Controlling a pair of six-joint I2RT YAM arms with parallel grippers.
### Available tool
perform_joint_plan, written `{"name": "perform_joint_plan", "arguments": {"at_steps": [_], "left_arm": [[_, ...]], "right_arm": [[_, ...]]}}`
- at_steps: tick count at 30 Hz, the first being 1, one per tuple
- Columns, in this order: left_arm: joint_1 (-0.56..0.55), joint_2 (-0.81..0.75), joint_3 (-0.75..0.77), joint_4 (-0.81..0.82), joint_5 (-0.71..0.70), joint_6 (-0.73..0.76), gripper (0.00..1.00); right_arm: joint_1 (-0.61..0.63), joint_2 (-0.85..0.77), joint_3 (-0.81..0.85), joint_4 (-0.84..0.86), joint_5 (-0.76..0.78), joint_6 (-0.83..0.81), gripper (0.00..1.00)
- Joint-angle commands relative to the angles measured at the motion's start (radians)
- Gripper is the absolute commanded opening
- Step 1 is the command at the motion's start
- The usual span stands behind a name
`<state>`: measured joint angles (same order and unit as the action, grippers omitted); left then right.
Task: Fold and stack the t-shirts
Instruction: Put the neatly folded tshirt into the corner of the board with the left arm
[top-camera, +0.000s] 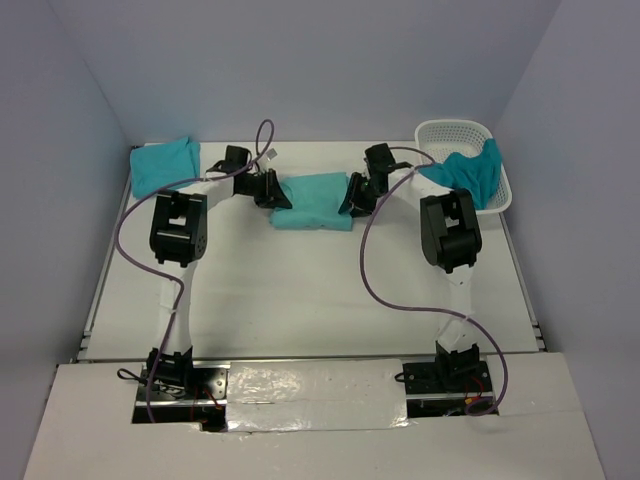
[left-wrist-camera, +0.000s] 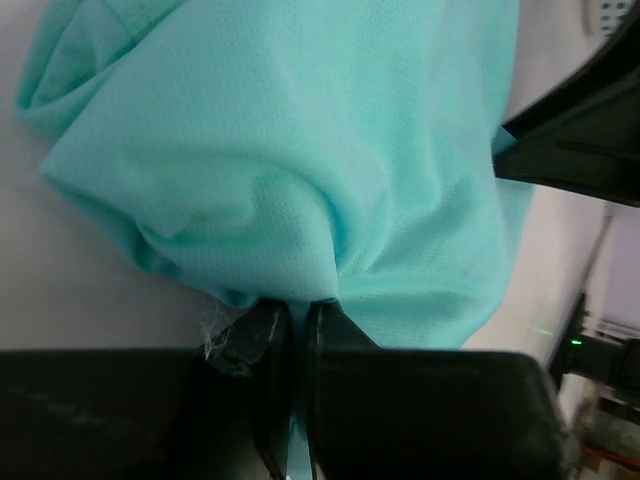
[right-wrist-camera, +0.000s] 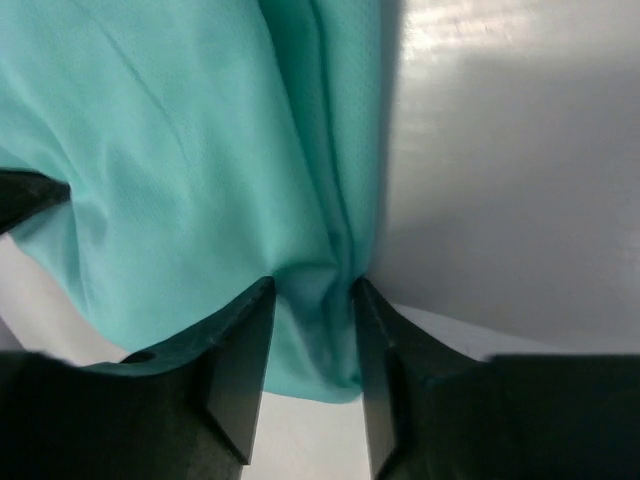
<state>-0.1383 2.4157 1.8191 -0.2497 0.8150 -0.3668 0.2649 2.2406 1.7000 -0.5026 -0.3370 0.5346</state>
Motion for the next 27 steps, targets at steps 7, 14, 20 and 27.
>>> {"name": "perform_joint_plan", "arguments": {"at_steps": [7,14,20,27], "left_arm": [[0.092,-0.147,0.121,-0.335,-0.376,0.532,0.0],[0.112,-0.155,0.246,-0.415,-0.737,0.768,0.0],[0.134,-0.188,0.275,-0.312,-0.934,0.884,0.0],[0.204,-0.251,0.263,-0.166,-1.022,0.907,0.0]], "right_arm": [[-0.029,-0.277,-0.184,-0.057,0.056,-0.087,0.56],[-0.027,-0.331,-0.209,-0.074,0.053,-0.113,0.56],[-0.027,-0.319,-0.169,-0.097,0.059,-0.131,0.56],[-0.024,-0.308,-0.163,-0.108,0.073,-0.137,0.56]]}}
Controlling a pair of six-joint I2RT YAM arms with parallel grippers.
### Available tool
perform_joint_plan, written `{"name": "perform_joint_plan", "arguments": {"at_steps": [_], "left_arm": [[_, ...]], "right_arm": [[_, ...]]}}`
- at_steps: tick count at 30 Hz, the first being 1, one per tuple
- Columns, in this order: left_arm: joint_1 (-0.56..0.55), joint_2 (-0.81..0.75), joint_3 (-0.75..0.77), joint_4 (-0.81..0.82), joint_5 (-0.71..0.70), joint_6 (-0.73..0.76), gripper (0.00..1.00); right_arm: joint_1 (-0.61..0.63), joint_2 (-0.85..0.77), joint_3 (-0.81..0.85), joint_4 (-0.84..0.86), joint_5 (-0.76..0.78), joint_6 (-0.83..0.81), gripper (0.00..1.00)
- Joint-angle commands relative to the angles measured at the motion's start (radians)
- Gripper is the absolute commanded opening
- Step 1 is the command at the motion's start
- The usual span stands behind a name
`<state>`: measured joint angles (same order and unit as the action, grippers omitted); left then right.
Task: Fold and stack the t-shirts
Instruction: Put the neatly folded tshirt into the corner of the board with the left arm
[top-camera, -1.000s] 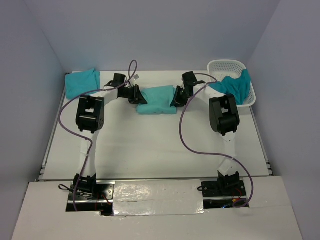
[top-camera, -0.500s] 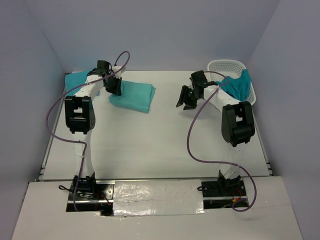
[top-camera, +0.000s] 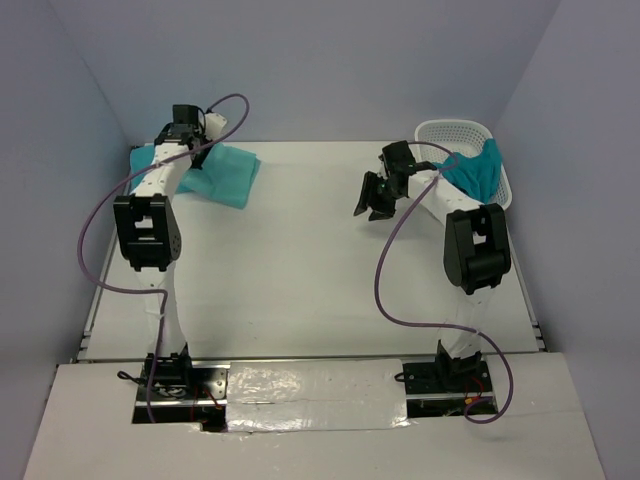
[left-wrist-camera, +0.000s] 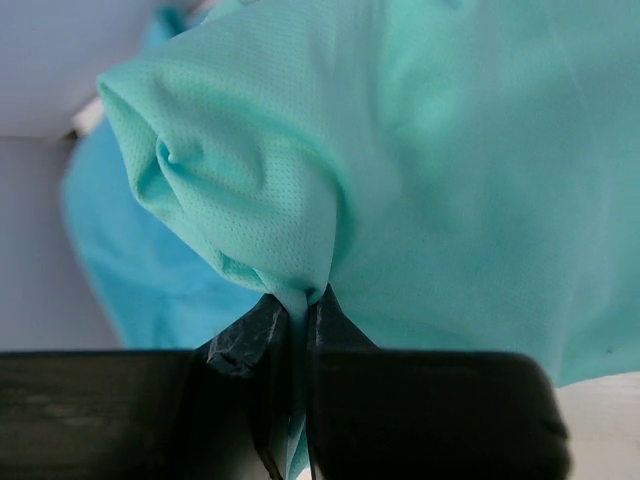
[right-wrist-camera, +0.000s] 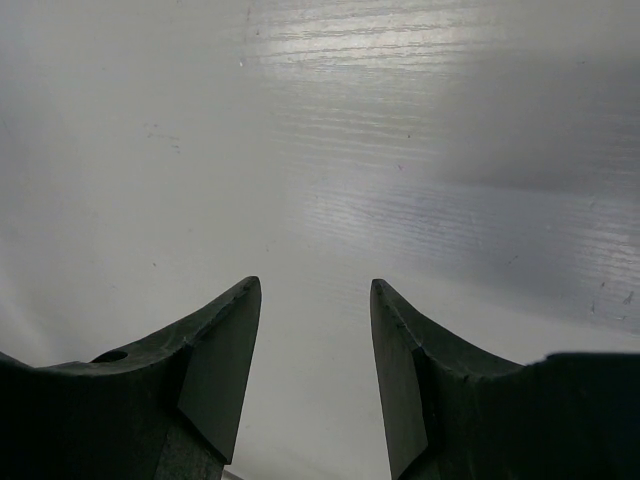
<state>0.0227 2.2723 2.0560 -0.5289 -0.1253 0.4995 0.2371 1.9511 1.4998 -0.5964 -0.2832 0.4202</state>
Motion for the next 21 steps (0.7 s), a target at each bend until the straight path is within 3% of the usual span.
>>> {"name": "perform_joint_plan", "arguments": {"at_steps": [1,9,11,17,20,21], "left_arm": [[0.046,-0.117,0.012,0.134,-0.092,0.048,0.0],[0.18,-0.112,-0.002,0.265,-0.076,-0.018,0.0],[0.212,-0.09,0.076,0.212,0.001,-0.051,0.0],[0.287,-0.027,0.05,0.164,0.108,-0.035,0.0],[0.312,0.036,0.082,0.153,0.084,-0.044,0.0],[0.324,0.055,0.129,0.133,0.078,-0.05,0.06]], "right_arm": [[0.004,-0.017,0.039,-0.017,0.021,-0.027,0.56],[0.004,-0.011,0.036,-0.032,0.033,-0.037,0.56],[0.004,-0.004,0.036,-0.039,0.039,-0.04,0.56],[0.008,0.009,0.065,-0.062,0.036,-0.047,0.56],[0.016,0.026,0.109,-0.094,0.041,-0.061,0.56],[0.021,0.037,0.132,-0.111,0.042,-0.067,0.56]]}}
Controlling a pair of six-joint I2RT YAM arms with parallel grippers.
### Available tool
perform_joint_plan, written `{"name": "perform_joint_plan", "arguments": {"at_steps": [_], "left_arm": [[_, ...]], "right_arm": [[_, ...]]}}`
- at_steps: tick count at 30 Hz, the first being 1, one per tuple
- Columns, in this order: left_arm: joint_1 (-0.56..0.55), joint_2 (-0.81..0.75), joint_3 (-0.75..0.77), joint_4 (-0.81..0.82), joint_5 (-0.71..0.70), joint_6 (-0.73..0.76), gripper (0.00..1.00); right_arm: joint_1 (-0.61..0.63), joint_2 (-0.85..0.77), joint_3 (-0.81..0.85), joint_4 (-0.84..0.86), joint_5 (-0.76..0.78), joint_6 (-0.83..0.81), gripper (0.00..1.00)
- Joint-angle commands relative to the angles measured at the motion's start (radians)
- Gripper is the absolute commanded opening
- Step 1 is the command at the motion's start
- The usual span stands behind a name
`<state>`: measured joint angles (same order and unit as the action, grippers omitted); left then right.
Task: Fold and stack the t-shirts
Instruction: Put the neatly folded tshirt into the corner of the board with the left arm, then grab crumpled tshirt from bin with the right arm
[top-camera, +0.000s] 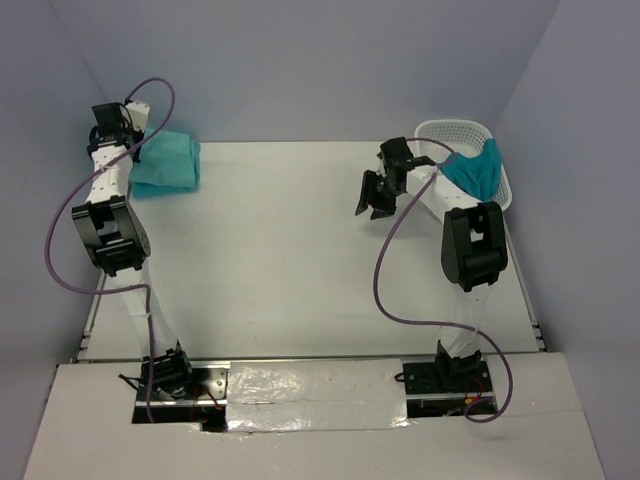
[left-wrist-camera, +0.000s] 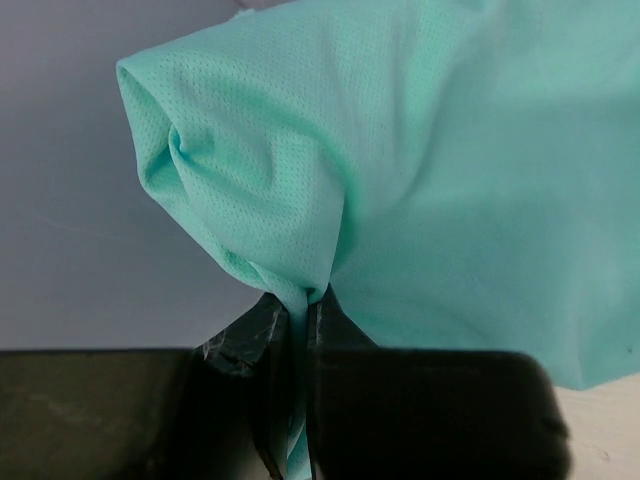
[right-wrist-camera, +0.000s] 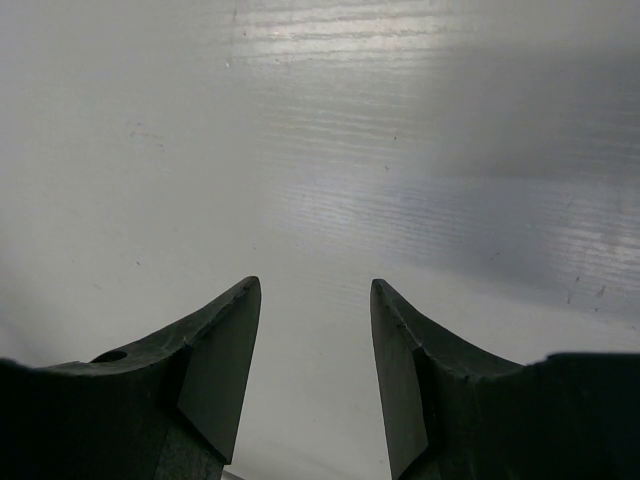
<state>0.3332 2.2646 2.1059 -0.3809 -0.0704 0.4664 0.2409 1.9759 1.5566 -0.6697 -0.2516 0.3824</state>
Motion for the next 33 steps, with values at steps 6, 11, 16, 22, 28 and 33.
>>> {"name": "perform_joint_plan", "arguments": {"at_steps": [6,11,16,22,28,33], "left_arm": [[0.036,0.174,0.237,-0.016,-0.135,-0.032,0.79],[0.044,0.096,0.223,0.022,-0.152,-0.058,0.85],[0.04,0.009,0.195,-0.042,-0.047,-0.107,0.77],[0.004,-0.115,0.146,-0.246,0.324,-0.173,0.74],[-0.127,-0.302,-0.093,-0.464,0.465,-0.075,0.74],[-0.198,-0.453,-0.359,-0.466,0.483,-0.063,0.74]], "right_arm": [[0.04,0.024,0.129,-0.067,0.006,-0.04,0.56],[0.061,0.015,0.141,-0.073,-0.003,-0.05,0.56],[0.064,-0.002,0.138,-0.074,-0.02,-0.053,0.56],[0.029,-0.063,0.287,-0.131,-0.028,-0.08,0.57],[-0.17,0.014,0.692,-0.327,0.024,-0.083,0.59],[-0.435,0.005,0.604,-0.309,0.19,0.036,0.7]]}}
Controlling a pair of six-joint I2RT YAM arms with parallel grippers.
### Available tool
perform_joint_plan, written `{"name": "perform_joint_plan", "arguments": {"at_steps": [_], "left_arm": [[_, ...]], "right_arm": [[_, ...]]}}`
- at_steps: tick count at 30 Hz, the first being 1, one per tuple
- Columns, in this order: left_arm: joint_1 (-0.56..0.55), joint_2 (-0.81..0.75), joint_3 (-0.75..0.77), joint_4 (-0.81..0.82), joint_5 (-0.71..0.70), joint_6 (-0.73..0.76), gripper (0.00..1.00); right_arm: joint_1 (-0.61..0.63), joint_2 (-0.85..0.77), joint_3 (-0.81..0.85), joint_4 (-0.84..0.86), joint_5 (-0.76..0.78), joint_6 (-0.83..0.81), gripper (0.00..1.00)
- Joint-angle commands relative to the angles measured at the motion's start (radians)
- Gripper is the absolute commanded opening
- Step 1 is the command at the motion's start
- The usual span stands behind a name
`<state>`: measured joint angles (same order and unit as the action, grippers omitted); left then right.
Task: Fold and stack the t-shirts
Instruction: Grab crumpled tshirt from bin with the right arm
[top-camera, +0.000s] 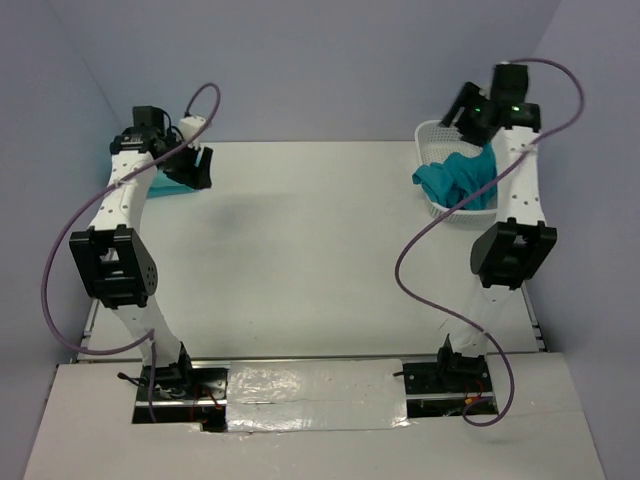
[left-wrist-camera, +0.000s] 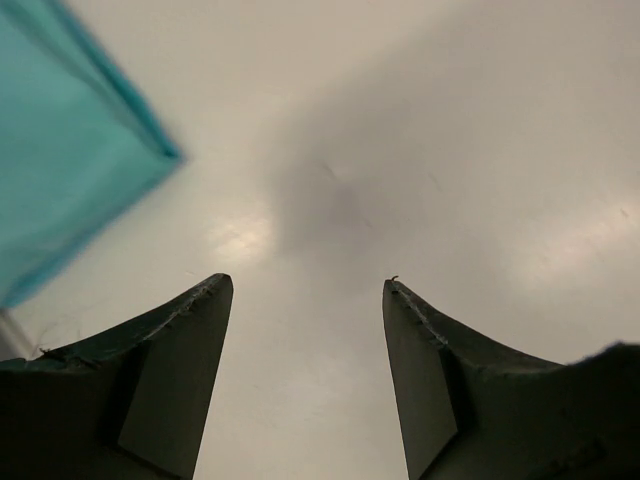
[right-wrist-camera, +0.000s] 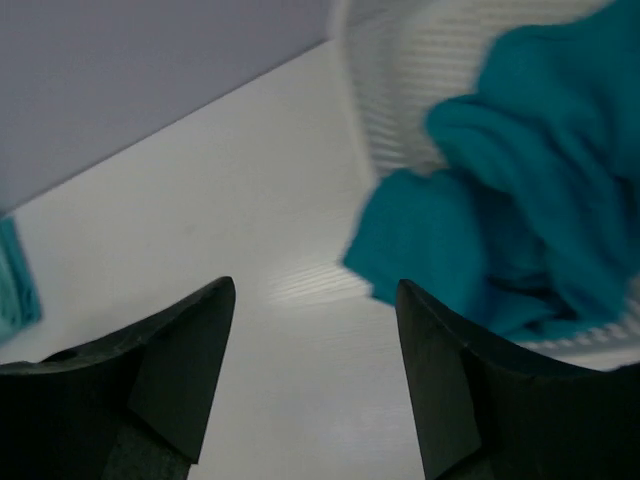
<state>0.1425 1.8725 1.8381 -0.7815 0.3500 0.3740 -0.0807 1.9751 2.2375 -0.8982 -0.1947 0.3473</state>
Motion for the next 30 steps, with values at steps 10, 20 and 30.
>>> {"name": "perform_joint_plan", "arguments": {"at_steps": [10,20,30], "left_arm": [[-0.032,-0.116,-0.211,-0.091,0.07,0.022,0.73],[-0.031,-0.121,-0.246,-0.07,0.021,0.026,0.73],[-0.032,-0.125,-0.249,-0.07,0.02,0.028,0.73]], "right_arm": [[-0.172,0.157,-0.16,0.042,0.095,0.094,0.81],[-0.116,0.169,-0.357,0.154,0.041,0.091,0.75],[-0.123,0.096,-0.311,0.193,0.173,0.102,0.0]]}}
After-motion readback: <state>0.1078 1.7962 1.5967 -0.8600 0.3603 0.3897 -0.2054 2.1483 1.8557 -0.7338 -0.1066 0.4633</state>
